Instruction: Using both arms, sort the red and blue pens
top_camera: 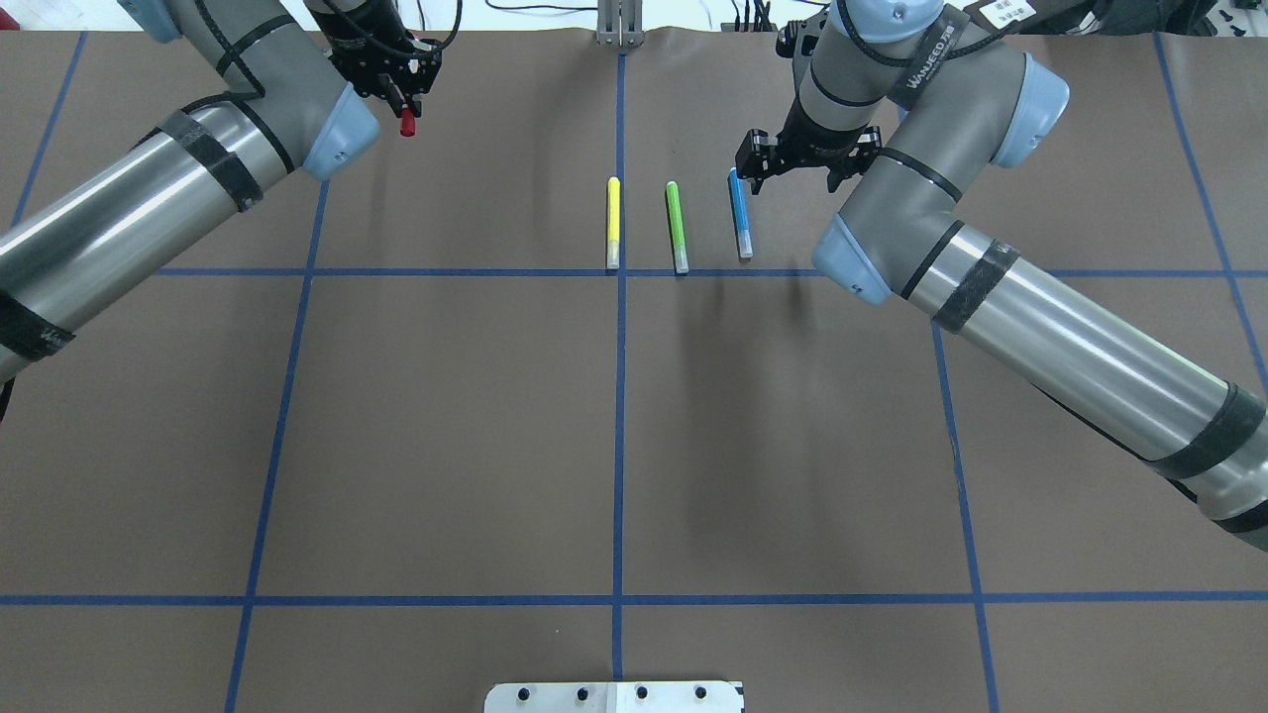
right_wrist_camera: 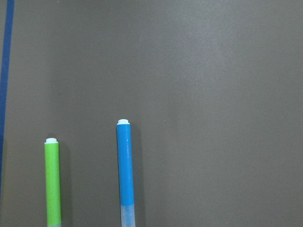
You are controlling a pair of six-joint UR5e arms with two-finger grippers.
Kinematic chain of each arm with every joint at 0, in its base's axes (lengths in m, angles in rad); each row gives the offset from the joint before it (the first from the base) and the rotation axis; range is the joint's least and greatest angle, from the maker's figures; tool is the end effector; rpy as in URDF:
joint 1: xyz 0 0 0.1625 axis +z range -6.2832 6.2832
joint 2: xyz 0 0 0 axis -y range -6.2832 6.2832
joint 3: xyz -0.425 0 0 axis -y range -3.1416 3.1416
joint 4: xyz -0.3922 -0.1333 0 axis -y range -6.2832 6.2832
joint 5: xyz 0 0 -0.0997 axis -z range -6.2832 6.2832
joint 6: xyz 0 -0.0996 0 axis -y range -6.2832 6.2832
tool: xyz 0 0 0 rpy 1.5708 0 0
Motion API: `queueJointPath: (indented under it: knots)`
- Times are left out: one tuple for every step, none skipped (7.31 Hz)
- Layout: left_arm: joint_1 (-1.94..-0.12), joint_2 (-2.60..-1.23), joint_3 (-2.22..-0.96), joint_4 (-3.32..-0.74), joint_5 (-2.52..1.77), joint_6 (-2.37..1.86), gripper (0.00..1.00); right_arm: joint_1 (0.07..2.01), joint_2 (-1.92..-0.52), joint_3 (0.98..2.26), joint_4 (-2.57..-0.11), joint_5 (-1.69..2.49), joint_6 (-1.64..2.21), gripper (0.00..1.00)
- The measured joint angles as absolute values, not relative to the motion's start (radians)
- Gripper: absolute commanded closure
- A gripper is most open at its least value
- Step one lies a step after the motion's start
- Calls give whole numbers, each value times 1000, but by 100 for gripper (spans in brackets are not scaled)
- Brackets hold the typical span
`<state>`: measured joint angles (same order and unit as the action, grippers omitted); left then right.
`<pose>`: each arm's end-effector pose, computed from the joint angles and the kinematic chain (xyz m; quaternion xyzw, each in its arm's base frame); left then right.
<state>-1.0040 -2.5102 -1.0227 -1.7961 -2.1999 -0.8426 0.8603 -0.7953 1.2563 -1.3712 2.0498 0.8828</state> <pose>0.3845 -0.7433 0.2718 0.0289 0.4115 -0.0316 0.9104 -0.4436 -0.6496 0.3001 0.0598 -0.3822 0.0024 0.9222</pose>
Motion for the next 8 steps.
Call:
queueJointPath:
  knots:
    - [-1005,-2508,-1023,-1796,-2201,-841,100,852,-794,1229,-1360,2049,876,1]
    - [-1006,-2507,-1023,-1796,-2201,-841,100,841,-793,1213,-1356,2046,873,1]
    - [-1006,-2505,-1025,-1796,-2201,-841,100,829,-791,1202,-1355,2040,872,1]
    - [-1006,-2502,-1028,-1796,-2201,-841,100,820,-788,1194,-1354,2036,869,1]
    - [-1006,-2501,-1030,-1796,-2201,-840,100,814,-777,1180,-1354,2034,859,1]
    - [-1006,-2501,-1030,-1796,-2201,-840,100,810,-757,1153,-1354,2033,846,1]
    - [-1006,-2500,-1031,-1796,-2201,-839,100,808,-737,1127,-1352,2034,836,1]
    - [-1006,-2500,-1031,-1796,-2200,-839,100,808,-728,1112,-1350,2034,830,1]
